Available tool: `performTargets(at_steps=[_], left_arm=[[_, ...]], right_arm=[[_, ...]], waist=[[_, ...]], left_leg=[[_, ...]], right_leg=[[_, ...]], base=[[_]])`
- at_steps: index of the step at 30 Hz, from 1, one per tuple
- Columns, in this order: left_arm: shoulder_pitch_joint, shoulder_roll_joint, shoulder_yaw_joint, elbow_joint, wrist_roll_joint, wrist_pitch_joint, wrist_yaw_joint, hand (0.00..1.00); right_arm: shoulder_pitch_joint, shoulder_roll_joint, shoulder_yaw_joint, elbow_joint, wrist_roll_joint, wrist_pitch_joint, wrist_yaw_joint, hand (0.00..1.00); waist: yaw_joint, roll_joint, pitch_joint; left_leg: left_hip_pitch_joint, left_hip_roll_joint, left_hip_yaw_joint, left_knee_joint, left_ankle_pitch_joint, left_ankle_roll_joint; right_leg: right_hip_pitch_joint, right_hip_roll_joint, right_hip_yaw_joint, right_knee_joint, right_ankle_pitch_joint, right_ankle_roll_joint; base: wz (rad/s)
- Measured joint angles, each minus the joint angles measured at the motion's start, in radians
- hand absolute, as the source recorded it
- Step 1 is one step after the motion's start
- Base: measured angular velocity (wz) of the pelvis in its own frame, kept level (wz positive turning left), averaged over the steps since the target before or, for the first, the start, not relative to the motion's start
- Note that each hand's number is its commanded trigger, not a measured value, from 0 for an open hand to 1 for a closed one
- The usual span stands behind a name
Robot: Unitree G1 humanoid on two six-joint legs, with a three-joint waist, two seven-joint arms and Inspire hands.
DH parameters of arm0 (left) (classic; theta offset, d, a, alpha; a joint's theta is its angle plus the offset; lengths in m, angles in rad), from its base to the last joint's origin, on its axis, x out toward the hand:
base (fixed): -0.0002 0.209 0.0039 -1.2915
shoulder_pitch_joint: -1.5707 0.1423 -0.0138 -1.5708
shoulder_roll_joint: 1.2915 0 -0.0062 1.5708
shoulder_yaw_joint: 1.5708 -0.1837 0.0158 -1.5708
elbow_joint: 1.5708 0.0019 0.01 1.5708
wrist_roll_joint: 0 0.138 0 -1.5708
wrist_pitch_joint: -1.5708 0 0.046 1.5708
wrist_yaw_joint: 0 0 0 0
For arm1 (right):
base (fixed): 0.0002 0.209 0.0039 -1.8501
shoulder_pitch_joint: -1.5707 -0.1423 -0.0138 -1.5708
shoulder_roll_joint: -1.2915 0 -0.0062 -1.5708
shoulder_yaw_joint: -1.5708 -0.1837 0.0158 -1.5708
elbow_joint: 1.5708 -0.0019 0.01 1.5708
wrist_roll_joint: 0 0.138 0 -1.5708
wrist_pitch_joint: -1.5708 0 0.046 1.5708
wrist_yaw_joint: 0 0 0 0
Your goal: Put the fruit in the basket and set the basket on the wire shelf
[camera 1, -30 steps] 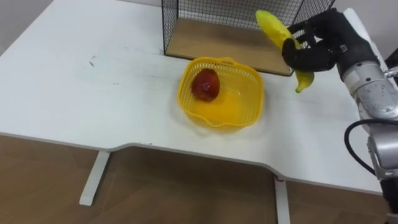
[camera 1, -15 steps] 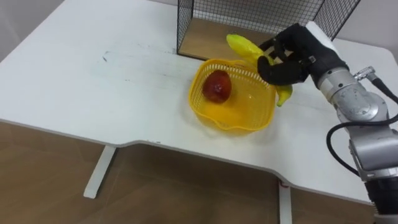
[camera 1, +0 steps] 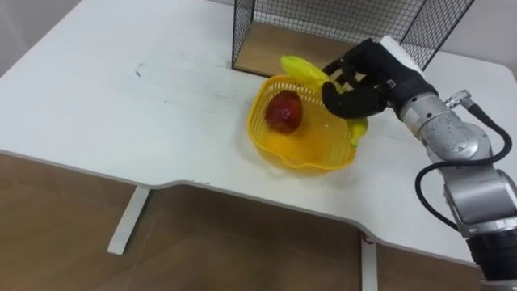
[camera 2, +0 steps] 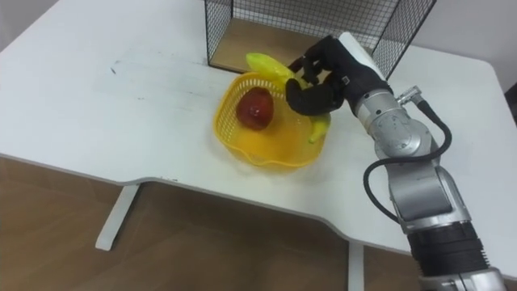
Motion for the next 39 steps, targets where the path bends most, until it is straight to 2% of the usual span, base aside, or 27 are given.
performTargets(at_steps=[29, 34, 37, 39], left_arm=[[0.000, 0.000, -0.001, 0.000, -0.001, 0.001, -0.001, 0.00], [-0.001, -0.002, -0.003, 0.000, -0.008, 0.001, 0.014, 0.00], [-0.003, -0.003, -0.002, 0.001, -0.011, 0.001, 0.019, 0.00], [-0.002, -0.003, -0.002, 0.001, -0.051, -0.001, 0.019, 0.00]], right_arm=[[0.000, 0.000, 0.006, 0.001, 0.002, 0.000, -0.003, 0.00], [0.000, 0.002, 0.006, 0.004, 0.038, 0.000, -0.005, 0.00], [0.001, 0.020, 0.006, 0.002, 0.056, 0.000, -0.022, 0.00], [0.003, 0.026, 0.006, -0.005, 0.080, -0.002, -0.043, 0.00]], waist=[[0.001, 0.000, -0.0002], [-0.011, 0.002, 0.0003], [-0.025, 0.006, -0.0002], [-0.036, 0.012, -0.0020]], left_leg=[[-0.001, 0.000, 0.000, 0.000, 0.000, 0.000], [-0.002, 0.000, 0.000, 0.003, 0.000, 0.000], [-0.003, 0.000, -0.001, 0.007, 0.000, 0.000], [-0.003, -0.001, -0.002, 0.008, 0.000, 0.000]], right_leg=[[0.000, 0.000, -0.004, 0.000, 0.000, 0.000], [-0.001, -0.001, -0.002, 0.000, 0.000, 0.000], [0.002, 0.000, -0.002, -0.001, 0.000, 0.000], [0.002, -0.001, -0.002, -0.001, 0.000, 0.000]], base=[[0.00], [0.00], [0.00], [0.00]])
